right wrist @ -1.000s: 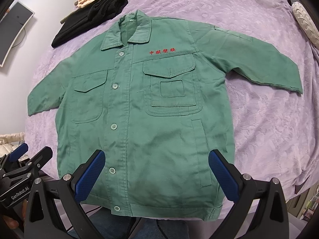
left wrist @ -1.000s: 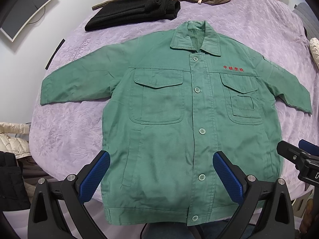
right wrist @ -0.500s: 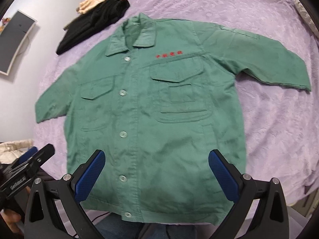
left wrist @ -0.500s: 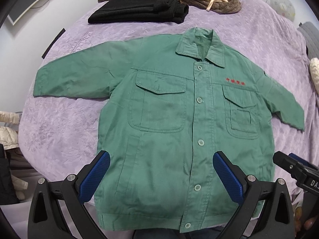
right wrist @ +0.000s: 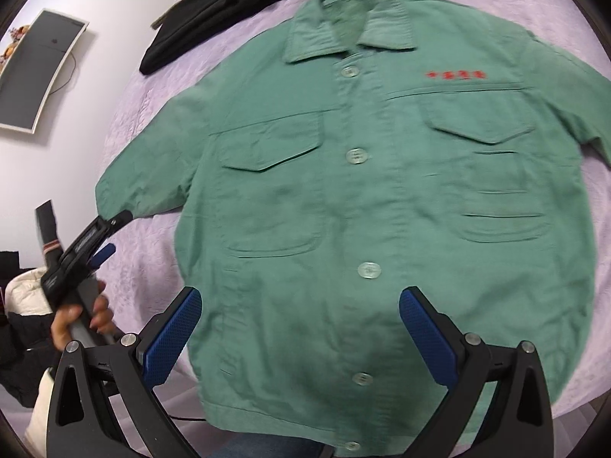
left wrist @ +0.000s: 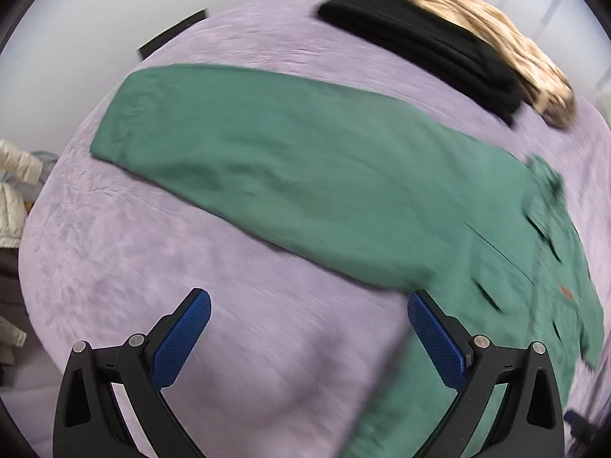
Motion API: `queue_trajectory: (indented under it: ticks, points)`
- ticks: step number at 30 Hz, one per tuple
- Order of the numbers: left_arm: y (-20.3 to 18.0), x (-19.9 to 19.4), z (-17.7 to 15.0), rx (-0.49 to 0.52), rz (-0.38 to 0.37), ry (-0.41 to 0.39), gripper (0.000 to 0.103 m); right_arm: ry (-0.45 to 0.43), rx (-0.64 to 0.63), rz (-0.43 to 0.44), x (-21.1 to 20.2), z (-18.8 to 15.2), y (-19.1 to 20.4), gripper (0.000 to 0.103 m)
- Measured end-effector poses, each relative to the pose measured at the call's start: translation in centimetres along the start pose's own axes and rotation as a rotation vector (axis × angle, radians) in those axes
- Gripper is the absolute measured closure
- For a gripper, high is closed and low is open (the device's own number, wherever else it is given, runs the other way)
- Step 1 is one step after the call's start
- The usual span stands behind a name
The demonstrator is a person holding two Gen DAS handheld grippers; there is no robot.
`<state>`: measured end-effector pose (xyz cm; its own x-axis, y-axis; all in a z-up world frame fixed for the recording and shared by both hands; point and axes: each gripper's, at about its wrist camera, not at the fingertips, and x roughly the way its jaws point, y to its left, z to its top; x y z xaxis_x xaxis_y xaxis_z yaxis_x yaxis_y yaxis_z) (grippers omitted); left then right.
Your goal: Fold small clothes
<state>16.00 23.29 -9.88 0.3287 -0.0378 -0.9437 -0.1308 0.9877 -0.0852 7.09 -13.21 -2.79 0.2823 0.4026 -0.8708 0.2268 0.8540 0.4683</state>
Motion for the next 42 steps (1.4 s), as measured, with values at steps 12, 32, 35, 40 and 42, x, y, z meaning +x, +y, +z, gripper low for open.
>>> queue_trajectory:
  ticks: [12,32,35,40,42]
  points:
    - [12.0,7.8,6.5,-0.285,-0.020,-0.100,0.006,0.116,-0.071,-0.047,7.4,0.4,6.5,0.000]
    - [-16.2,-10.8,7.9,0.274,-0.583,-0.360,0.101,-0.070,-0.004,0.032,-0.6,1.3,-1.0,0.000]
    - [-25.7,-11.2,4.8,0.426,-0.635,-0.312,0.101,-0.129,0.069,0.013,-3.0,1.8,-5.4,0.000]
    - [-38.3,-5.3,-2.4,0.661,-0.547,-0.157,0.101,-0.171,0.205,-0.033,-4.7,2.0,-12.5,0.000]
    - [-40.3,-2.2,-6.0,0.757,-0.477,-0.087,0.100,-0.164,0.256,-0.052,-4.6,1.8,-14.8,0.000]
